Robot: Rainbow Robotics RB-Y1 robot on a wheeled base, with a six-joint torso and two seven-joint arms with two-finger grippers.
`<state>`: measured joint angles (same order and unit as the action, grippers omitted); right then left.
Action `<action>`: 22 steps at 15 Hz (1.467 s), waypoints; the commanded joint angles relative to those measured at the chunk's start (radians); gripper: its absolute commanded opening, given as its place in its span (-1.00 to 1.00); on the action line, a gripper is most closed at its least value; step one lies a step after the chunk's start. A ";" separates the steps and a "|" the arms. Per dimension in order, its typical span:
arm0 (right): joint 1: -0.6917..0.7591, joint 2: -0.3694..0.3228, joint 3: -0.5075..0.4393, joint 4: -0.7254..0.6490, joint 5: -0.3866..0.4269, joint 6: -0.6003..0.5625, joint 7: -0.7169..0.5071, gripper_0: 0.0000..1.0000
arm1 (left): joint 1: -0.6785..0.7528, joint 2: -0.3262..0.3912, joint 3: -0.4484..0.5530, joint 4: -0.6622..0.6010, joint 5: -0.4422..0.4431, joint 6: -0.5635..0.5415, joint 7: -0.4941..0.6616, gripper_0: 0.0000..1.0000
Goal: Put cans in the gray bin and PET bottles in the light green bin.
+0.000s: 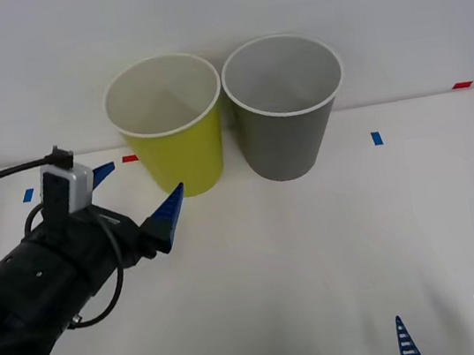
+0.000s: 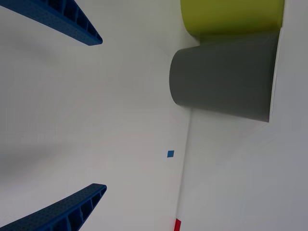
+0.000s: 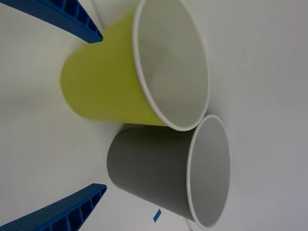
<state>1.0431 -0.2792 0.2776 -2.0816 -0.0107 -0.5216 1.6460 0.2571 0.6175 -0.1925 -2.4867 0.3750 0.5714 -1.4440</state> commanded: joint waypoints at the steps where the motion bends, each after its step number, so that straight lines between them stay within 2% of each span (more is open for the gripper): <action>1: 0.000 0.000 0.000 0.000 0.000 0.000 0.000 1.00 | 0.120 -0.183 0.025 -0.024 -0.022 -0.022 -0.027 1.00; 3: 0.000 0.000 0.000 0.000 0.000 0.000 0.000 1.00 | 0.166 -0.222 0.022 0.003 -0.015 -0.081 -0.084 1.00; 4: 0.000 0.000 0.000 0.000 0.000 0.000 0.000 1.00 | 0.200 -0.220 -0.001 0.052 -0.010 -0.179 -0.144 1.00; 6: 0.000 0.000 0.000 0.000 0.000 0.000 0.000 1.00 | 0.235 -0.216 -0.030 0.111 -0.007 -0.289 -0.200 1.00; 9: 0.000 0.000 0.000 0.000 0.000 0.000 0.000 1.00 | 0.298 -0.140 -0.082 0.204 0.027 -0.535 -0.210 1.00; 11: 0.000 0.000 0.000 0.000 0.000 0.000 0.000 1.00 | 0.335 -0.076 -0.148 0.292 0.084 -0.749 -0.217 1.00; 12: 0.000 0.000 0.000 0.000 0.000 0.000 0.000 1.00 | 0.352 -0.062 -0.168 0.324 0.085 -0.809 -0.225 1.00; 15: 0.000 0.000 0.000 0.000 0.000 0.000 0.000 1.00 | 0.421 -0.055 -0.194 0.420 0.073 -0.975 -0.269 1.00; 17: 0.000 0.000 0.000 0.000 0.000 0.000 0.000 1.00 | 0.468 -0.051 -0.217 0.462 0.078 -1.073 -0.389 1.00; 20: 0.000 0.000 0.000 0.000 0.000 0.000 0.000 1.00 | 0.557 -0.053 -0.220 0.463 0.073 -1.151 -0.512 1.00; 22: 0.000 0.000 0.000 0.000 0.000 0.000 0.000 1.00 | 0.630 -0.056 -0.220 0.463 0.065 -1.197 -0.524 1.00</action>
<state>1.0431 -0.2792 0.2776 -2.0816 -0.0107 -0.5215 1.6460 0.8504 0.5628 -0.4118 -2.0246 0.4456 -0.6003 -1.9585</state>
